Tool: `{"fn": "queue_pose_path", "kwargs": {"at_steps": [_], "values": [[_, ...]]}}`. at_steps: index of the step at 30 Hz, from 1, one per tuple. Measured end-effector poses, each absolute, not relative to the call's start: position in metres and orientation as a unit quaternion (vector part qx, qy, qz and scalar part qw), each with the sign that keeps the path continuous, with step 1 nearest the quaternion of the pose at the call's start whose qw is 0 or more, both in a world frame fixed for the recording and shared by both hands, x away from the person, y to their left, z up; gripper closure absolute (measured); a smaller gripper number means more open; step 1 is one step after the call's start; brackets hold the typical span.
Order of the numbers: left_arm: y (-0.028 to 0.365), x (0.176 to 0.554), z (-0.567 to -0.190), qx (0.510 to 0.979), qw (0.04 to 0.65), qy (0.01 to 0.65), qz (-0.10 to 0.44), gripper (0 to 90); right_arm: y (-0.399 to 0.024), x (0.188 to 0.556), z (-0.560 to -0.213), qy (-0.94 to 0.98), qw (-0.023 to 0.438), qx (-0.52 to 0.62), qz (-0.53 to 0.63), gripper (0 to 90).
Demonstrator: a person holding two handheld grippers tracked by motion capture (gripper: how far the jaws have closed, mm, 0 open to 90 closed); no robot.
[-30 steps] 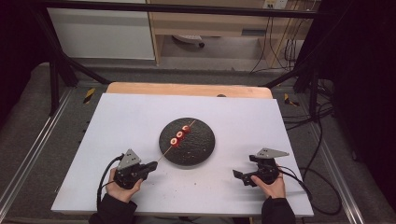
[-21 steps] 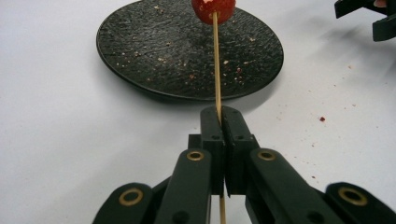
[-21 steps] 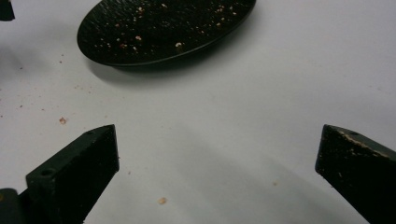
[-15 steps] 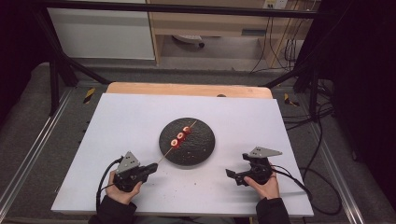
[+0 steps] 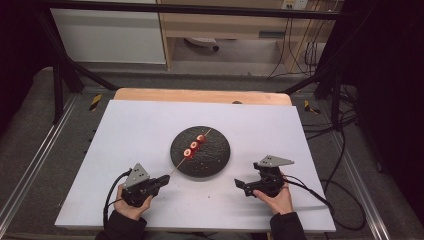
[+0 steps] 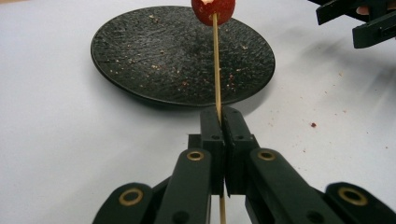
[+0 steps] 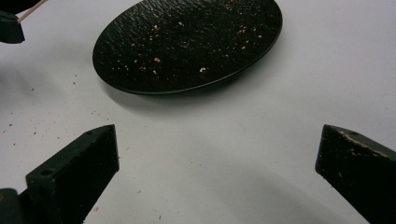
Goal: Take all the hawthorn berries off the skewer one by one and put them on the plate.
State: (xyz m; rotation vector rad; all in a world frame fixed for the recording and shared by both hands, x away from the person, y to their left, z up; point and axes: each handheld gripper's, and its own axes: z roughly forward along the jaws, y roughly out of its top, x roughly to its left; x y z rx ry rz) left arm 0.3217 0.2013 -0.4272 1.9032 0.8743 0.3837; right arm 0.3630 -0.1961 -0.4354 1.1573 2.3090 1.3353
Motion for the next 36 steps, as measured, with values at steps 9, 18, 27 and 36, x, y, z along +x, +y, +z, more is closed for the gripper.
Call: {"fn": "queue_pose_path", "kwargs": {"at_steps": [9,18,27,36], "values": [[0.201,0.319,-0.425,0.776,0.496,0.354,0.163,88.2,-0.178,0.366,-0.422,0.783,0.104,0.392,0.472,0.7],[0.201,0.318,-0.424,0.774,0.500,0.352,0.165,88.2,-0.151,0.379,-0.404,0.770,0.096,0.387,0.498,1.5],[0.201,0.317,-0.424,0.772,0.504,0.351,0.166,88.2,-0.127,0.397,-0.387,0.742,0.075,0.398,0.535,6.0],[0.200,0.316,-0.425,0.771,0.506,0.349,0.166,88.2,-0.110,0.415,-0.381,0.717,0.057,0.411,0.560,12.8]]}}
